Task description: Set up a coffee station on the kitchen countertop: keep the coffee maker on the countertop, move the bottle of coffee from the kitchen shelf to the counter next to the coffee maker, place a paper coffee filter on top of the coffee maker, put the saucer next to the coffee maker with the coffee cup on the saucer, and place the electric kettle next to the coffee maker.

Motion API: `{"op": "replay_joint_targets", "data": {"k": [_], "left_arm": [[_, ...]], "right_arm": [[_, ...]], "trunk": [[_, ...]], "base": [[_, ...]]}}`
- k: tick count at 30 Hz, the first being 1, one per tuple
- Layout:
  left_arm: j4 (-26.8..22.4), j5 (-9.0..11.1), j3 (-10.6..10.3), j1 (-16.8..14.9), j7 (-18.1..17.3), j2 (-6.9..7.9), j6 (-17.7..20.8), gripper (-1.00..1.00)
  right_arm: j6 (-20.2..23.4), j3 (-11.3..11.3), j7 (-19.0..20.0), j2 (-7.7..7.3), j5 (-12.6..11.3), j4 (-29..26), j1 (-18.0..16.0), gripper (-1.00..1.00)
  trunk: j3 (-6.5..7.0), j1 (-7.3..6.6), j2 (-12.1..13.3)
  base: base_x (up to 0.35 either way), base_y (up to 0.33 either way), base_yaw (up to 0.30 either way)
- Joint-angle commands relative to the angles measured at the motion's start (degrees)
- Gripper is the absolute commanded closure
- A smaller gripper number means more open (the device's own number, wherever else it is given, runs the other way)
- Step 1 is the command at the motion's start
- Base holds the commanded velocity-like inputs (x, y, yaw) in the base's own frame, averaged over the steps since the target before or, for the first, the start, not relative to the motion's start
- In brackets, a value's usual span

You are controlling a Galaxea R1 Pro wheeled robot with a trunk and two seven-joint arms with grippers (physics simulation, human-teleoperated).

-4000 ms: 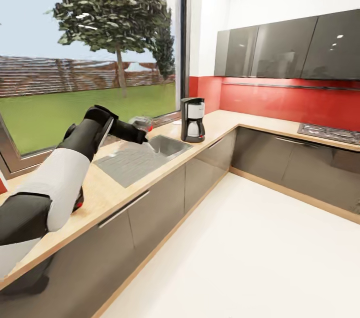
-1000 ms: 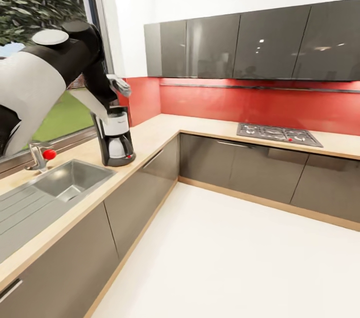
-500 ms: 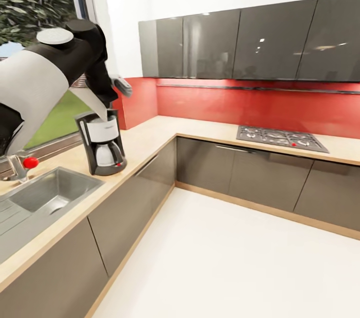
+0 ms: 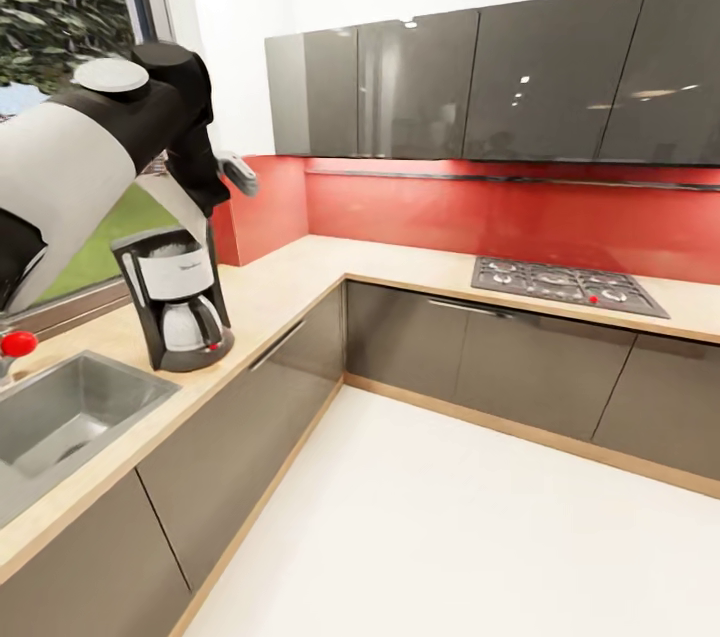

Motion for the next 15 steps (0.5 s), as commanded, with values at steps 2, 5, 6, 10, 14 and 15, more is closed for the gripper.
{"op": "replay_joint_targets", "data": {"k": [2, 5, 6, 10, 14, 15], "left_arm": [[-0.12, -0.57, -0.88, 0.11, -0.52, 0.32, 0.53, 1.00], [-0.07, -0.57, -1.28, 0.15, -0.45, 0.50, 0.52, 1.00], [-0.06, -0.57, -1.33, 0.16, -0.37, 0.53, 0.52, 1.00], [-0.05, -0.57, -1.41, 0.17, 1.42, 0.50, 0.55, 1.00], [-0.05, -0.54, -1.42, 0.27, 2.50, 0.49, 0.61, 1.00], [-0.05, -0.56, -1.42, 0.31, 2.56, 0.47, 0.61, 1.00]], "right_arm": [[-0.20, -0.40, -0.06, -0.01, 0.50, 0.08, -0.05, -1.00], [-0.17, -0.40, -0.07, -0.02, 0.48, 0.09, -0.05, -1.00], [-0.18, -0.40, -0.08, -0.02, 0.48, 0.09, -0.05, -1.00], [-0.16, -0.40, -0.08, -0.02, 0.48, 0.09, -0.05, -1.00], [-0.19, -0.40, -0.06, -0.02, 0.51, 0.09, -0.05, -1.00], [-0.18, -0.40, -0.06, -0.02, 0.49, 0.09, -0.05, -1.00]], "trunk": [[-0.10, 0.04, -0.10], [-0.10, 0.04, -0.10], [-0.10, 0.04, -0.10], [-0.09, 0.04, -0.10], [0.04, 0.04, -0.10], [0.11, 0.04, -0.10]], "base": [[0.039, -0.004, 0.000], [0.013, -0.001, 0.024], [0.005, 0.000, 0.124], [0.002, 0.000, 0.224], [0.000, 0.000, 0.248], [0.000, 0.000, 0.196]]}}
